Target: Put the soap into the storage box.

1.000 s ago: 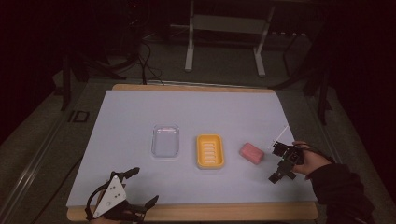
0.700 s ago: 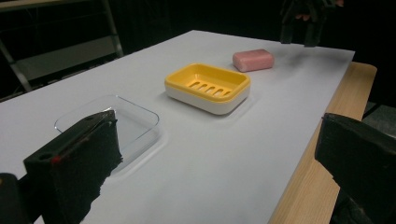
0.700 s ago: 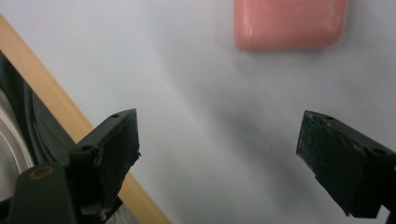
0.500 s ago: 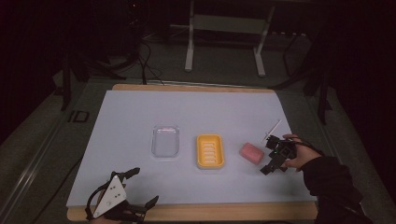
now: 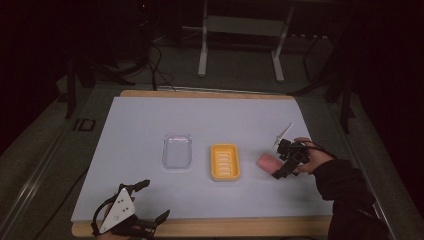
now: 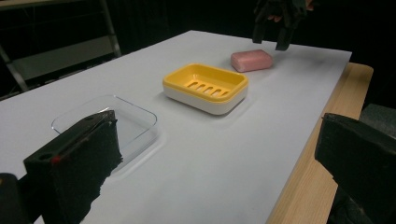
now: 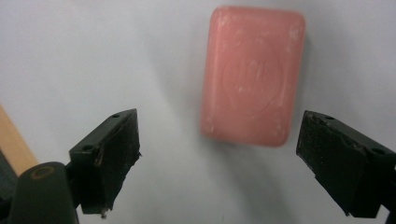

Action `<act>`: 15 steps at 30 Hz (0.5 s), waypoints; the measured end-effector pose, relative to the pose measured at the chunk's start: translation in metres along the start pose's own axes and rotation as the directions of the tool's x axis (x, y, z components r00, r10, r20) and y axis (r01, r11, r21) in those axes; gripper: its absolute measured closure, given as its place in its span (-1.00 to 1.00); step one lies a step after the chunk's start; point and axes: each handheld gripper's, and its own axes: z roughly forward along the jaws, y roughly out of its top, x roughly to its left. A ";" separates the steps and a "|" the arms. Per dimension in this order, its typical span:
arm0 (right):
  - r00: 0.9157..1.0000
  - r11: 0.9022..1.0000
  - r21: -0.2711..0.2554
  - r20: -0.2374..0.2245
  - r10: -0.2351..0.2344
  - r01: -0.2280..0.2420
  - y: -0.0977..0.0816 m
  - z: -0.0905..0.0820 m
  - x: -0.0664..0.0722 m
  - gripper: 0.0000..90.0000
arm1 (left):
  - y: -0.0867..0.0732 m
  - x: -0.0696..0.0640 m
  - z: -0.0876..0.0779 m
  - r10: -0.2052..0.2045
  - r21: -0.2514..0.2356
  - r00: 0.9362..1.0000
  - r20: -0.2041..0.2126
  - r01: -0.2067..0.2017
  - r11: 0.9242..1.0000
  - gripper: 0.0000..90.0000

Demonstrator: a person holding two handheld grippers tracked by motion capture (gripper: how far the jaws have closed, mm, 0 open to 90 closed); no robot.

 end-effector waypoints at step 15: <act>1.000 1.000 0.018 0.016 -0.026 0.026 0.021 0.021 -0.011 -0.56 | 0.000 -0.001 0.000 0.000 0.001 1.000 0.004 0.000 1.000 -0.99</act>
